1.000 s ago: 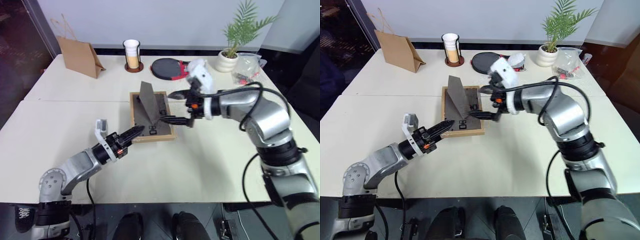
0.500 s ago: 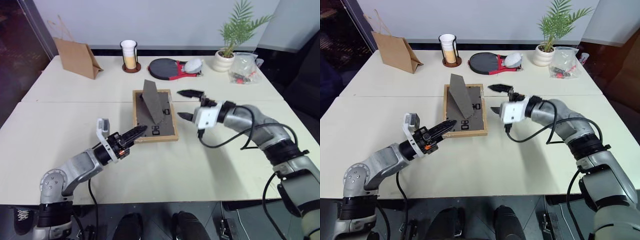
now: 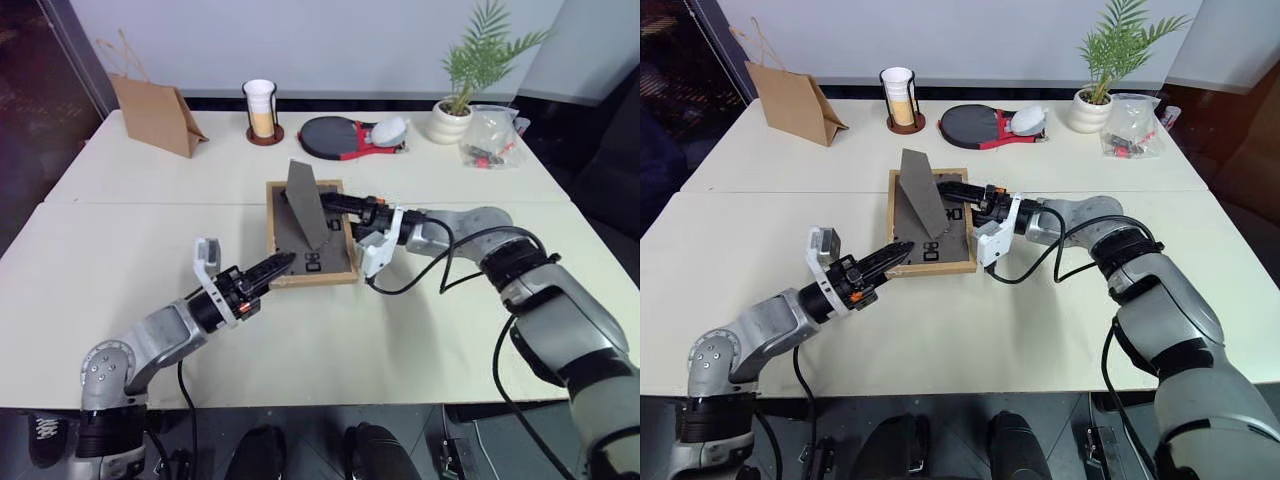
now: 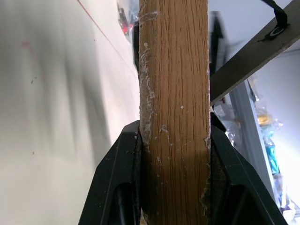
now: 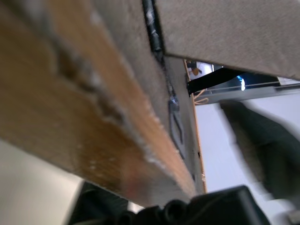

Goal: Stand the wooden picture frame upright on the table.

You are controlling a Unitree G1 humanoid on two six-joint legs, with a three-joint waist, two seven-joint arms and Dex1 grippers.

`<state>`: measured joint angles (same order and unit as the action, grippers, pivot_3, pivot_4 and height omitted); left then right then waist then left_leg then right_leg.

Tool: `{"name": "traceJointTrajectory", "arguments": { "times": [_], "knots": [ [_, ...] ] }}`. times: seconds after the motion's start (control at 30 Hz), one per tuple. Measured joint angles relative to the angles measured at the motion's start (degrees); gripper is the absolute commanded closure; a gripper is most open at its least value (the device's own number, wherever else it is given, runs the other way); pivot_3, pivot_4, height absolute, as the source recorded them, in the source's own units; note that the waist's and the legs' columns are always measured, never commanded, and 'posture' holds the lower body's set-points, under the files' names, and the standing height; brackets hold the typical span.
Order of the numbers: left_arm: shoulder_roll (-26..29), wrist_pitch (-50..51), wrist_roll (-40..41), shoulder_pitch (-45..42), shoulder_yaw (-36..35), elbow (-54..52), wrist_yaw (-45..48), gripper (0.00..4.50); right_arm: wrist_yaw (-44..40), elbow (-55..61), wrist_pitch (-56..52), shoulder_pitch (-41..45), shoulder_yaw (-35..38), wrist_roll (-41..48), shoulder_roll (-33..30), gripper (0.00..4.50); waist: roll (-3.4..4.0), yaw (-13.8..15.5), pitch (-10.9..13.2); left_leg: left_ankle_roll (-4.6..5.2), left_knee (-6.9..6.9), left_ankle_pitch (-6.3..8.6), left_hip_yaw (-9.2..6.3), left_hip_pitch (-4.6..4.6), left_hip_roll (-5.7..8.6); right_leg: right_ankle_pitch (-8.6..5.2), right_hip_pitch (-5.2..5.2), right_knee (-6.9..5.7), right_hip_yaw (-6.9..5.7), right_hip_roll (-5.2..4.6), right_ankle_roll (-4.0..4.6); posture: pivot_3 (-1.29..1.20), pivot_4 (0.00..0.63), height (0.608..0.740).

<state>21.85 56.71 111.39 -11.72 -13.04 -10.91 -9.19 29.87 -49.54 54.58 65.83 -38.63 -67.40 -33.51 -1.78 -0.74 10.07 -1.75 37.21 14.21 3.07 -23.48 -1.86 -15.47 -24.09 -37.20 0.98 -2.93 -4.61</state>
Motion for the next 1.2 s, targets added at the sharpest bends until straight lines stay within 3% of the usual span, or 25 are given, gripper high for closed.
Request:
{"name": "traceJointTrajectory", "arguments": {
  "times": [0.07, 0.23, 0.3, 0.4, 0.53, 0.63, 0.7, 0.8, 0.9, 1.03, 1.2],
  "knots": [
    [-0.02, -0.12, 0.45, 0.25, -0.38, -0.49, 0.27, 3.46, 2.25, -1.37, 0.93, 0.17, -0.43, 0.28, 0.05, 3.39, 0.00, -0.05, 0.00, 0.01, 0.01, 0.00, -0.02, 0.00, 0.00, 0.00, 0.02, 0.00, -0.01, 0.00, 0.00, 0.00, 0.150, 0.740],
    [0.19, -0.05, 0.47, 0.48, -0.51, -1.71, 0.39, 1.04, 2.93, -3.19, 1.26, 1.54, -1.77, 0.07, 0.45, 3.44, -0.01, -0.33, -0.01, 0.02, -0.01, 0.01, -0.05, 0.04, -0.01, 0.01, 0.04, -0.02, -0.02, 0.06, 0.00, 0.00, 0.150, 0.740],
    [3.54, 0.57, 0.48, 1.44, -0.57, -2.80, 1.52, 0.05, 0.98, -4.53, 2.81, 1.63, -1.77, 1.08, 0.58, 3.44, -0.01, -0.42, 0.00, 0.04, -0.03, 0.02, -0.06, 0.04, -0.03, 0.01, 0.03, -0.01, -0.02, 0.09, -0.01, 0.00, 0.150, 0.740],
    [14.96, 4.10, -5.08, 4.40, -2.08, -5.03, 9.29, 0.05, -3.49, -5.91, 7.02, 1.68, -1.66, 4.16, 0.25, 3.44, 0.00, -0.74, 0.00, 0.16, -0.10, 0.09, -0.07, 0.04, -0.05, 0.01, -0.02, -0.05, 0.00, 0.16, 0.00, 0.00, 0.150, 0.740],
    [28.22, 4.33, -17.26, 6.69, -10.60, -1.19, 25.41, 0.05, -13.31, -8.23, 14.05, 2.13, -0.97, 12.24, -0.29, 3.44, 0.02, -1.47, 0.05, 0.29, -0.09, 0.16, -0.11, 0.04, -0.06, 0.00, -0.01, -0.04, -0.13, 0.20, 0.02, 0.00, 0.150, 0.740],
    [36.19, -1.23, -29.29, 7.17, -14.29, 1.92, 39.14, 0.05, -28.06, -12.51, 18.30, 2.40, 0.23, 24.68, 1.20, 3.44, 0.02, -1.86, 0.06, 0.35, -0.08, 0.20, -0.07, 0.12, -0.06, 0.00, 0.11, -0.01, -0.14, 0.14, 0.03, 0.00, 0.150, 0.740],
    [39.78, -5.52, -37.95, 7.77, -13.93, 3.49, 46.34, 0.05, -44.33, -12.65, 15.98, 1.12, 1.30, 37.58, 2.53, 3.44, 0.02, -1.88, 0.06, 0.37, -0.11, 0.21, -0.08, 0.17, -0.08, 0.00, 0.20, 0.03, -0.18, 0.15, 0.02, 0.00, 0.150, 0.740],
    [40.59, -10.41, -46.69, 7.22, -11.94, 5.13, 53.22, 0.05, -75.68, -4.05, -2.24, -5.73, 5.42, 63.43, 5.53, 3.44, 0.08, -1.75, 0.09, 0.42, -0.12, 0.25, -0.16, 0.37, -0.44, 0.01, 0.53, 0.11, -0.31, 0.12, 0.01, 0.00, 0.150, 0.740],
    [39.48, -13.48, -52.90, 5.89, -8.80, 5.62, 56.11, 0.05, -98.67, 6.84, -31.73, -9.04, 9.37, 82.33, 6.31, 3.44, 0.26, -1.41, 0.20, 0.42, -0.09, 0.25, -0.29, 0.24, -0.45, 0.01, 0.44, 0.05, -0.47, -0.07, 0.02, 0.00, 0.150, 0.740],
    [36.22, -14.80, -56.67, 2.60, -6.36, 5.56, 57.78, 0.05, -109.69, 9.20, -58.10, -5.93, 15.56, 91.59, 7.71, 3.44, 0.26, -1.53, 0.20, 0.39, -0.15, 0.26, -0.28, 0.22, -0.42, 0.05, 0.30, 0.00, -0.58, -0.28, 0.16, 0.00, 0.150, 0.740],
    [34.19, -14.78, -59.49, -0.21, -4.57, 5.43, 58.92, 0.05, -116.85, 3.58, -70.99, -4.57, 17.01, 90.82, 10.18, 3.44, 0.25, -1.71, 0.19, 0.38, -0.24, 0.26, -0.23, -0.03, -0.34, 0.02, -0.08, -0.01, -0.59, -0.41, 0.23, 0.00, 0.150, 0.740]
  ]
}}
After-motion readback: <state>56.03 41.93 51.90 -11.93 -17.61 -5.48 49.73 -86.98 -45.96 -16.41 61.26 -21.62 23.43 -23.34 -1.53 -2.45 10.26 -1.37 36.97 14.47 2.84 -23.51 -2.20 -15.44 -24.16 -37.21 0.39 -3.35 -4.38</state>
